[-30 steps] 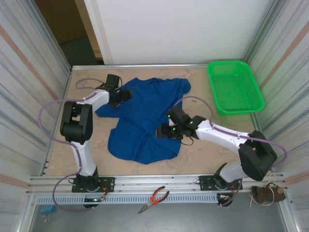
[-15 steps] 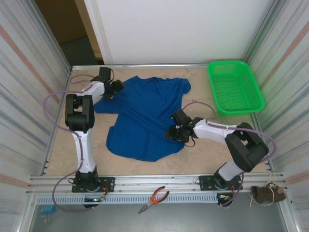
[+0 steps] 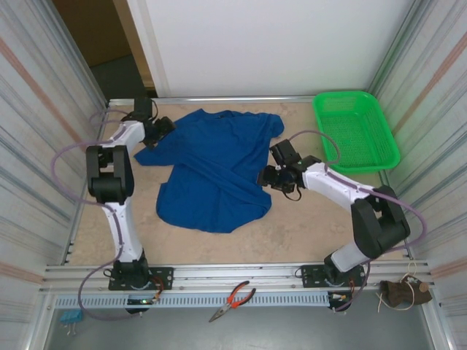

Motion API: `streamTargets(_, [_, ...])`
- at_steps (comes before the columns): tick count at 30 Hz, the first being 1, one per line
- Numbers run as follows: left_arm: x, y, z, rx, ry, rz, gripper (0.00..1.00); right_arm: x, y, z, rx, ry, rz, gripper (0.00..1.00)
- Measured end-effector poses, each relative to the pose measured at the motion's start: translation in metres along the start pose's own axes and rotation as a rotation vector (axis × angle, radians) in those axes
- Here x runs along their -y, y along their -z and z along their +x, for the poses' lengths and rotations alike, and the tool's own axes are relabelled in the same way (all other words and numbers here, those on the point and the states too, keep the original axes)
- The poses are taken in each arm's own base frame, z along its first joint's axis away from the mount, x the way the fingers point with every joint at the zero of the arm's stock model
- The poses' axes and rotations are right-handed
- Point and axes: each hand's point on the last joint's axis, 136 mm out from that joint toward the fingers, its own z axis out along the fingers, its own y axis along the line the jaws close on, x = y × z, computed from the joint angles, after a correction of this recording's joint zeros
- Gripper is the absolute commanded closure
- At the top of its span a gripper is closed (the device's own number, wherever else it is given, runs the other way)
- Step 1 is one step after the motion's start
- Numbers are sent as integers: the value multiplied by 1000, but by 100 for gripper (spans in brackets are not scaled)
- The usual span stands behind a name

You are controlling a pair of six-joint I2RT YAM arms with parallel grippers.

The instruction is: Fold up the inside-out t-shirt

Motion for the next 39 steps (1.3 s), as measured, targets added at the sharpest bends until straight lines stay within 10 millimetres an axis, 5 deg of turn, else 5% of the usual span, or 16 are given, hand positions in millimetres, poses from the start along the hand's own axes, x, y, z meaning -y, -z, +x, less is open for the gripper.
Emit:
streamTargets(4, [29, 70, 37, 47, -81, 123, 15, 9, -14, 41, -70, 11, 26, 36])
streamTargets(7, [31, 97, 92, 17, -129, 191, 15, 15, -26, 61, -117, 12, 58, 49])
streamTargets(11, [-4, 86, 175, -117, -133, 157, 15, 14, -34, 65, -126, 24, 66, 100])
streamTargets(14, [-40, 75, 231, -219, -121, 85, 15, 16, -31, 61, -112, 31, 70, 100])
streamTargets(17, [-63, 73, 266, -272, -119, 32, 15, 21, -13, 52, -78, 44, 67, 100])
streamTargets(25, [-59, 91, 305, -234, -125, 75, 16, 38, 51, 11, 70, 36, 56, 100])
streamTargets(29, [-45, 111, 313, -194, -211, 100, 16, 47, 56, 6, 78, 32, 70, 100])
streamTargets(34, [13, 132, 308, -132, -478, 184, 16, 54, 47, 4, 32, -4, 59, 100])
streamTargets(39, [69, 131, 343, -120, -856, 244, 16, 52, 46, 3, 19, -24, 28, 100])
